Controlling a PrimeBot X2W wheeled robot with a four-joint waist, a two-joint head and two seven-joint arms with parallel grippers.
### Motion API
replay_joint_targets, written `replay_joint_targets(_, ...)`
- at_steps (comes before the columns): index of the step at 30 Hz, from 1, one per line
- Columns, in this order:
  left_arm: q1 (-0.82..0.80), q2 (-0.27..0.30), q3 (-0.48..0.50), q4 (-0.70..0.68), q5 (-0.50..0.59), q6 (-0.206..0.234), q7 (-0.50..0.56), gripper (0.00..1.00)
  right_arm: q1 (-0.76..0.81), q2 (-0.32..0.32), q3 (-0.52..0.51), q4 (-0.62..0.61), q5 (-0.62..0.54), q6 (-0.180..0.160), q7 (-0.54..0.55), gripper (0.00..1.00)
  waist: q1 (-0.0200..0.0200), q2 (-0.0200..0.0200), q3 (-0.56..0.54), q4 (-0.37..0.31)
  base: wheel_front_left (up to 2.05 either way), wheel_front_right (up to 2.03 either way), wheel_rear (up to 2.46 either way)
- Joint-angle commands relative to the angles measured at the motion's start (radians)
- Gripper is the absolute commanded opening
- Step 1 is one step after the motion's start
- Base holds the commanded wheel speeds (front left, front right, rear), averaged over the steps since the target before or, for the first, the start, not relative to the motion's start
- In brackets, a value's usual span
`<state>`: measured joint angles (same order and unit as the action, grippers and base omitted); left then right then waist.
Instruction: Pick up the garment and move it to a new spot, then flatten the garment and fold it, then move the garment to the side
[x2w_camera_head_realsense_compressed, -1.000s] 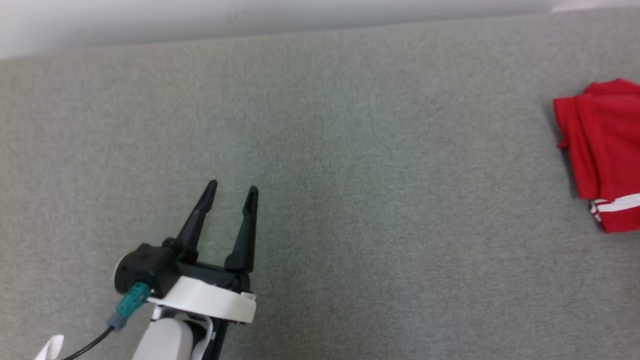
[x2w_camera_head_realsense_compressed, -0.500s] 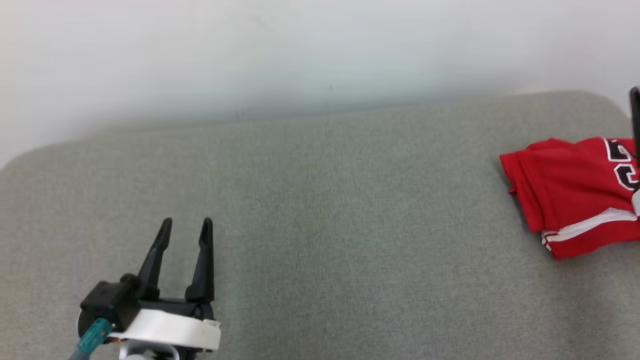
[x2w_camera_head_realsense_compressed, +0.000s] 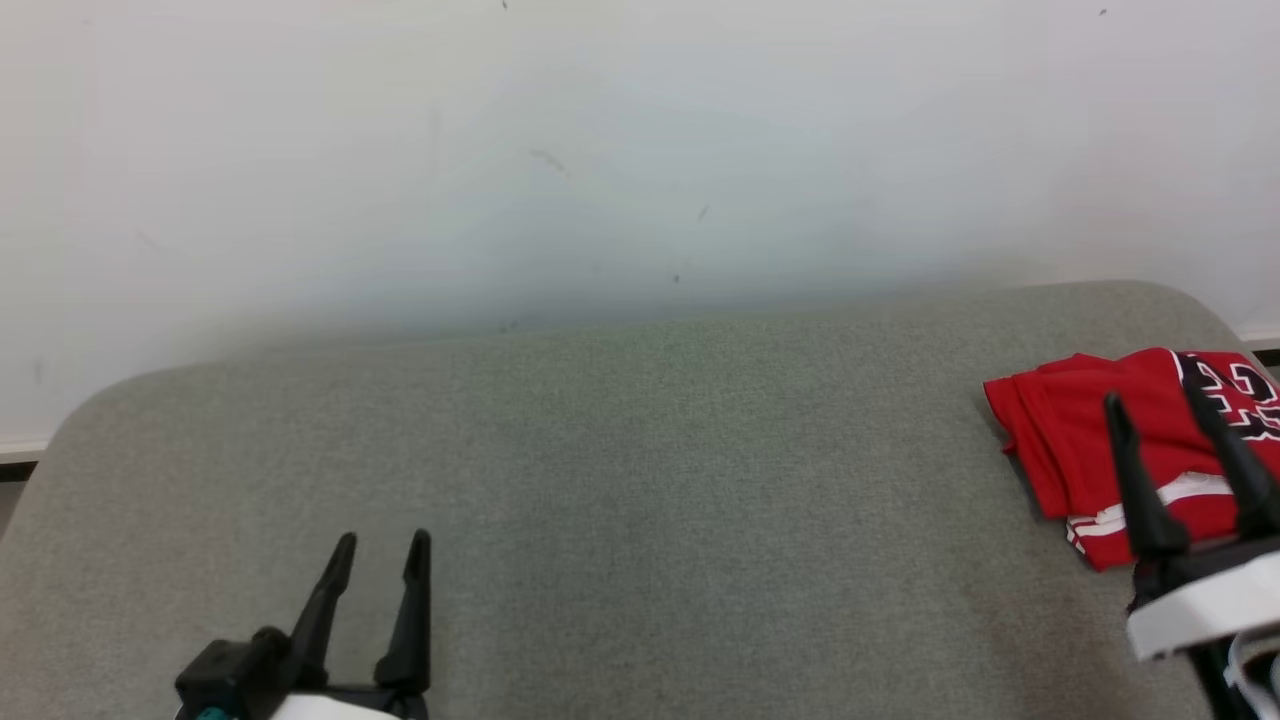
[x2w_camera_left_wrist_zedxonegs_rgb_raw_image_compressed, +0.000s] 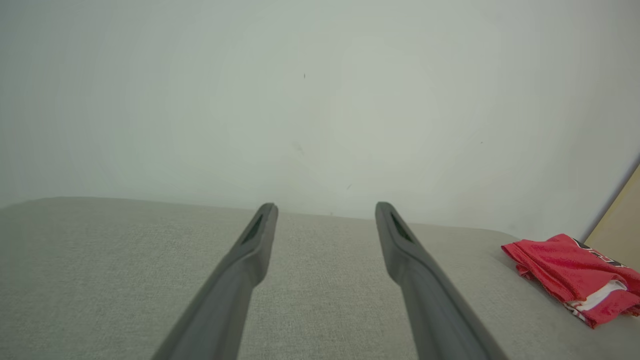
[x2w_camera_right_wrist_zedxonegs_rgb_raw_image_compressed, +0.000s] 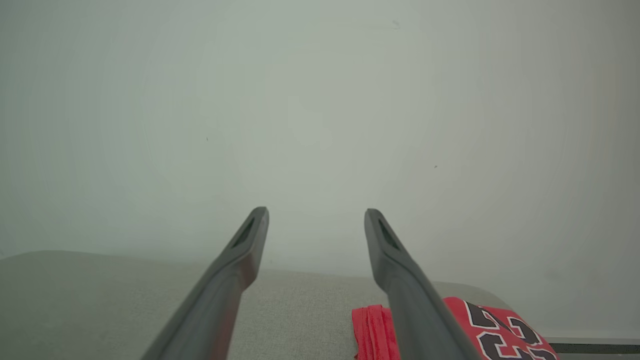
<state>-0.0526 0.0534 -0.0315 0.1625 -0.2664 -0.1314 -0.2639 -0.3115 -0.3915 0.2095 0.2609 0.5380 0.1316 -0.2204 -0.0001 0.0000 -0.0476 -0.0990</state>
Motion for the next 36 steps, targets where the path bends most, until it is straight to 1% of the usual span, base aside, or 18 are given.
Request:
replay_joint_targets(1,0.017,0.011,0.006,0.004,0.006,0.002,0.0,1.0,0.036,0.006,-0.003,-0.019,-0.021,-0.002,-0.004,1.0,0.0001,0.0,-0.006,0.002,0.0,0.0,0.0)
replay_joint_targets(6,0.05,0.008,0.029,0.011,0.035,0.002,0.0,1.0,0.174,0.083,-0.045,-0.086,-0.09,-0.002,-0.016,1.0,0.0001,0.0,-0.017,0.003,0.0,0.0,0.0)
replay_joint_targets(9,0.066,0.005,0.043,0.013,0.048,0.002,0.0,1.0,0.234,0.127,-0.061,-0.114,-0.112,-0.002,-0.025,1.0,0.0001,0.0,-0.017,0.0,0.0,0.0,0.0)
replay_joint_targets(11,0.071,0.004,0.05,0.013,0.054,0.002,0.0,1.0,0.26,0.156,-0.069,-0.126,-0.106,-0.002,-0.029,1.0,0.0001,0.0,-0.014,-0.001,0.0,0.0,0.0)
replay_joint_targets(18,0.088,0.0,0.071,0.037,0.07,0.003,0.0,1.0,0.296,0.208,-0.077,-0.11,-0.117,-0.002,-0.043,1.0,0.0001,0.0,-0.013,-0.003,0.0,0.0,0.0)
replay_joint_targets(23,0.088,-0.001,0.066,0.045,0.063,0.003,0.0,1.0,0.28,0.221,-0.079,-0.097,-0.124,-0.002,-0.044,1.0,0.0001,0.0,-0.015,-0.001,0.0,0.0,0.0)
replay_joint_targets(36,0.07,-0.001,0.045,0.048,0.05,0.016,0.0,1.0,0.264,0.225,-0.061,-0.074,-0.125,-0.002,-0.044,1.0,0.0001,0.0,-0.019,0.012,0.0,0.0,0.0)
